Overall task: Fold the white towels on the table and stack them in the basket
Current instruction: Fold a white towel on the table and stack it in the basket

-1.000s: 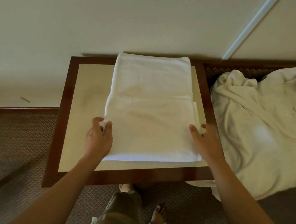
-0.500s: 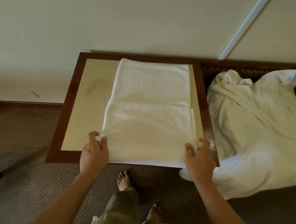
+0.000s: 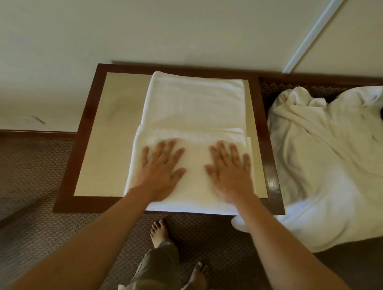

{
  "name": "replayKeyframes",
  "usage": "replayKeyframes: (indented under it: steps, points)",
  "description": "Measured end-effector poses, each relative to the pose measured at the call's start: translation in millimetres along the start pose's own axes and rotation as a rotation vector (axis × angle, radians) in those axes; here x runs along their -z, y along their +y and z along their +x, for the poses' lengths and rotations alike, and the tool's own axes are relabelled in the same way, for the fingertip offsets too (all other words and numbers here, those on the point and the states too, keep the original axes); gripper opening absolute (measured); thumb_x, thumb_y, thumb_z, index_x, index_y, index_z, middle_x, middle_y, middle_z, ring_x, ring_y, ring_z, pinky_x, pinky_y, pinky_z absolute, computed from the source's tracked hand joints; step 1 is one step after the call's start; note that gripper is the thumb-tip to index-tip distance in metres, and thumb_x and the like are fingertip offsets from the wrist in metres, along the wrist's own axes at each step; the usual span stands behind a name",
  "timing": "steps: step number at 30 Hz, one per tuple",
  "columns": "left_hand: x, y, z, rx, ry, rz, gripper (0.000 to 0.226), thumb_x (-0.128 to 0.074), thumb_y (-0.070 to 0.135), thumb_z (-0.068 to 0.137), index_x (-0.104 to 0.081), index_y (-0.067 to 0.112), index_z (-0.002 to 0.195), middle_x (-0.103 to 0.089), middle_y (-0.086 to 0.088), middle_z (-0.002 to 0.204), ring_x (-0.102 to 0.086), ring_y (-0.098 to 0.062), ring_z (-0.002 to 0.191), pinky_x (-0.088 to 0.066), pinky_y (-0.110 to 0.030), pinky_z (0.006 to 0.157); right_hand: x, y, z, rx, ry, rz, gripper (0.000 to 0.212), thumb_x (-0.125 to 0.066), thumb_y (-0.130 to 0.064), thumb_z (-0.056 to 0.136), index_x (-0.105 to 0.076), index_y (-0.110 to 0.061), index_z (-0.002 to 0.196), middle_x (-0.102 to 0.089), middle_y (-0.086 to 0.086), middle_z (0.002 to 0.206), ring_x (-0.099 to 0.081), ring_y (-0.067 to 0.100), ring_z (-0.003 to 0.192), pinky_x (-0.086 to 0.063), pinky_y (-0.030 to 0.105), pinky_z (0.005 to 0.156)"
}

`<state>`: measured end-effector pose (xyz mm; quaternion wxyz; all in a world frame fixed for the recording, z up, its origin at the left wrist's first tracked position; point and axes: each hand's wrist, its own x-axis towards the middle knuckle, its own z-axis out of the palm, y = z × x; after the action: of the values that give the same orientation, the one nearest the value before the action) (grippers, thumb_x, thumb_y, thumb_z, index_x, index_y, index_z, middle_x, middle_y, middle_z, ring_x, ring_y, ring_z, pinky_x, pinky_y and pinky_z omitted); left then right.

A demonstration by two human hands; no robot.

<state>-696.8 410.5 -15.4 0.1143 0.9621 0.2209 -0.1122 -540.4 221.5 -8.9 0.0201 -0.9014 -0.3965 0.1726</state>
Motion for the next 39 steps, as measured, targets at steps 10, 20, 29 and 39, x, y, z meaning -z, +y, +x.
replayKeyframes:
  steps: [10,20,29,39]
  points:
    - [15,3,15,0.103,0.154,-0.107,0.069,-0.008,0.053,0.102,-0.010,0.024,0.164,0.009,-0.001,0.171,0.011,-0.029,0.157,0.012,-0.055,0.124,8,-26,15,-0.047,0.116,0.049,0.065,-0.007,-0.054,0.103,0.010,-0.031,0.162,0.026,-0.012,0.167,0.026,0.028,0.154,0.013,0.066,0.119]
    - [20,-75,38,0.380,0.012,-0.072,0.067,-0.007,0.059,0.103,0.004,0.032,0.164,0.012,0.001,0.172,0.014,-0.035,0.156,0.008,-0.064,0.122,20,39,36,-0.292,-0.006,0.006,0.064,0.000,-0.058,0.103,0.010,-0.034,0.162,0.019,-0.014,0.169,0.020,0.033,0.155,0.007,0.073,0.117]
    - [-6,-38,-76,-0.205,-0.027,0.035,0.094,-0.017,0.089,0.089,0.001,0.034,0.163,0.020,0.007,0.170,0.022,-0.019,0.155,0.001,-0.057,0.127,-10,14,-85,0.132,-0.045,-0.117,0.093,-0.017,-0.087,0.090,0.015,-0.036,0.161,0.026,-0.008,0.168,0.023,0.025,0.155,0.004,0.065,0.122]
    - [-34,-64,-120,-0.038,0.046,0.016,0.100,-0.063,0.050,0.094,0.009,0.034,0.163,0.018,0.013,0.169,0.001,-0.026,0.158,0.004,-0.058,0.123,-24,44,-110,0.022,0.111,-0.104,0.108,-0.097,-0.029,0.058,-0.045,-0.027,0.154,-0.043,-0.005,0.160,-0.044,0.040,0.143,-0.029,0.074,0.107]
